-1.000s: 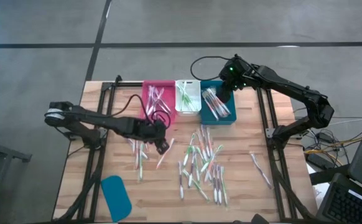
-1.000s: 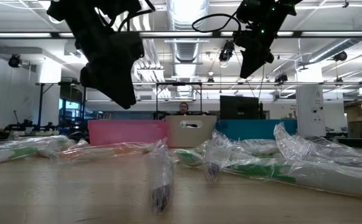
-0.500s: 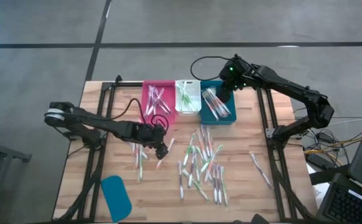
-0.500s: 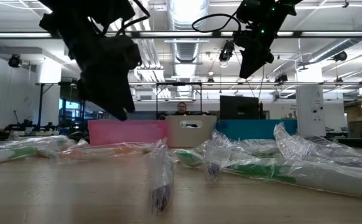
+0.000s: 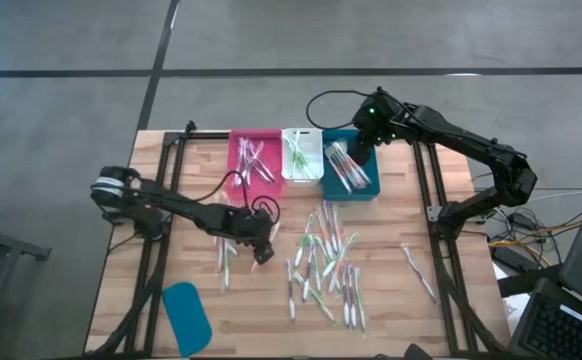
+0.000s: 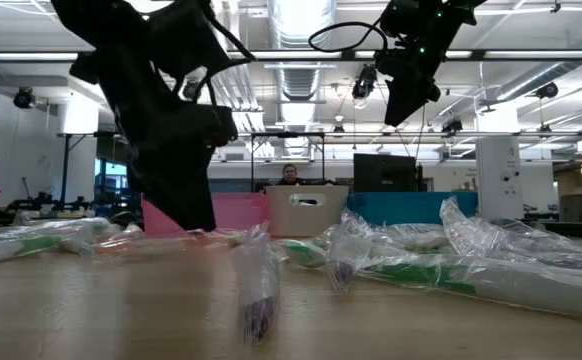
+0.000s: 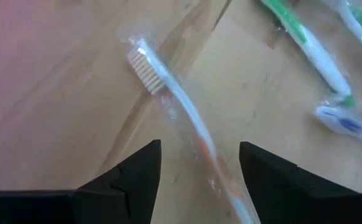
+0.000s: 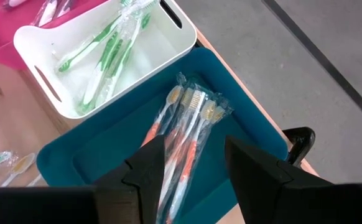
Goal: Pick & Place Toothbrushes
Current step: Put the orange toothbrush into the blue bin
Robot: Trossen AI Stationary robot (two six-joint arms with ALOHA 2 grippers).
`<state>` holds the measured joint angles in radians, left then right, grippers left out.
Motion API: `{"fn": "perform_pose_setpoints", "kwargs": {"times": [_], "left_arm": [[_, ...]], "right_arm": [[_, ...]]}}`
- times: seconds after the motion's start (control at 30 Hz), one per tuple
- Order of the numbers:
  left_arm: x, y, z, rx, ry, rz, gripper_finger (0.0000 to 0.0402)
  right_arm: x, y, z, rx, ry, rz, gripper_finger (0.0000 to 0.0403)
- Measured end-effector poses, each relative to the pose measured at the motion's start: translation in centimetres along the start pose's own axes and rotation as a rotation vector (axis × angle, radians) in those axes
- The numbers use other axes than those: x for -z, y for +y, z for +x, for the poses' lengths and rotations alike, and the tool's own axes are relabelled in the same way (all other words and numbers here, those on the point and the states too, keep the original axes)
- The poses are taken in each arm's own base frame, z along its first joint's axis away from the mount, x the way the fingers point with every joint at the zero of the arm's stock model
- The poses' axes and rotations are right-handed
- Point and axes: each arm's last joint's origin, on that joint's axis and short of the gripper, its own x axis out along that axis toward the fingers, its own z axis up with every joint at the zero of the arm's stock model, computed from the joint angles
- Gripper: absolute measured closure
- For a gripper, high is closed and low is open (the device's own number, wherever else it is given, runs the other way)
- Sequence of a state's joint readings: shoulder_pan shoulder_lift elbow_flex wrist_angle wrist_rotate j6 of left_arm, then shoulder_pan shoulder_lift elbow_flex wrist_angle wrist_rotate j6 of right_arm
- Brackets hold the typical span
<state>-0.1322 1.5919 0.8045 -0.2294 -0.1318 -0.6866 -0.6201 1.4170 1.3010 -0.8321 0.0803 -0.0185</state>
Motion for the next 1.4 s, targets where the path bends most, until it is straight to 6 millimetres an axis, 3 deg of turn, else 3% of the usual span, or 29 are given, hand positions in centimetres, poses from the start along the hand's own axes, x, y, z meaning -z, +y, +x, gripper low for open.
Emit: {"fn": "perform_pose_setpoints", "kwargs": {"times": [0.37, 0.7, 0.87, 1.0, 1.23, 1.4], "left_arm": [[-0.1, -0.4, 2.3, -0.053, 0.043, -0.037, 0.0201], [-0.3, -0.3, 1.8, -0.070, 0.022, -0.055, 0.0312], [-0.7, -0.5, 0.8, -0.067, -0.022, -0.020, 0.0372], [-1.3, -0.5, -0.2, -0.096, -0.092, 0.002, 0.0380], [-2.3, -0.4, -1.9, -0.158, -0.238, 0.035, 0.0371], [-3.8, -0.7, -2.7, -0.113, -0.364, 0.084, 0.0376]], "right_arm": [[0.0, 0.0, 0.0, 0.000, 0.000, 0.000, 0.0274], [0.0, 0.0, 0.0, 0.000, 0.002, -0.064, 0.0313], [0.1, 0.0, 0.0, -0.003, 0.008, -0.003, 0.0334], [0.7, 0.2, 0.1, -0.056, 0.067, 0.017, 0.0347], [3.9, 2.1, 1.6, -0.218, 0.194, -0.037, 0.0365], [7.3, 4.2, 3.5, -0.258, 0.166, -0.069, 0.0371]]}}
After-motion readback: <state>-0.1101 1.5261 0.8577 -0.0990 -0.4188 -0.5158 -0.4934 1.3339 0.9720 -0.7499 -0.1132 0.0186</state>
